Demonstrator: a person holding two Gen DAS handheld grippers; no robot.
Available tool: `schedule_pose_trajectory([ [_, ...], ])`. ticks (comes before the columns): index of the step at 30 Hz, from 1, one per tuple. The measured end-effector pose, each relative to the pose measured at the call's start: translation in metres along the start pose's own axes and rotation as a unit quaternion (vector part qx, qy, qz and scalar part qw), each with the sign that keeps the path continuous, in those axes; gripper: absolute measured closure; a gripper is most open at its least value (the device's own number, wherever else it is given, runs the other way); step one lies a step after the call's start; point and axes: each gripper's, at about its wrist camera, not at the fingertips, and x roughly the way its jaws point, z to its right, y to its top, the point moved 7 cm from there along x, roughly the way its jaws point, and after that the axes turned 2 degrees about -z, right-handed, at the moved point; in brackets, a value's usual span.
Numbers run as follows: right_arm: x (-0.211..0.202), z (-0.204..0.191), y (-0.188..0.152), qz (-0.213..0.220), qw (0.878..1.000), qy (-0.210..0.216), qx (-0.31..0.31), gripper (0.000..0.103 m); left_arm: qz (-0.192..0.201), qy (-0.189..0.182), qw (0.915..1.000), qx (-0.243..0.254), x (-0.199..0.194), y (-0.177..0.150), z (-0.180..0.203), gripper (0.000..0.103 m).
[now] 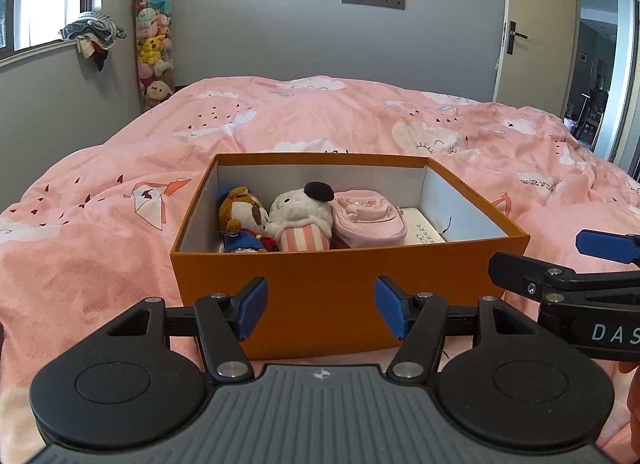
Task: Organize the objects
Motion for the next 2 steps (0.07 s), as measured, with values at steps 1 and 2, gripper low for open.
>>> schedule_pose_trajectory([
  [1,0.0,-0.0002,0.0002,0.0,1.0,0.0,-0.001,0.002,0.0,0.001,1.0,0.0,0.0001,0.0002,-0.0001,0.031],
  [2,-0.0001,-0.0002,0.0002,0.0,1.0,0.0,-0.001,0.002,0.001,0.002,1.0,0.001,-0.0001,0.0005,-0.0003,0.031],
])
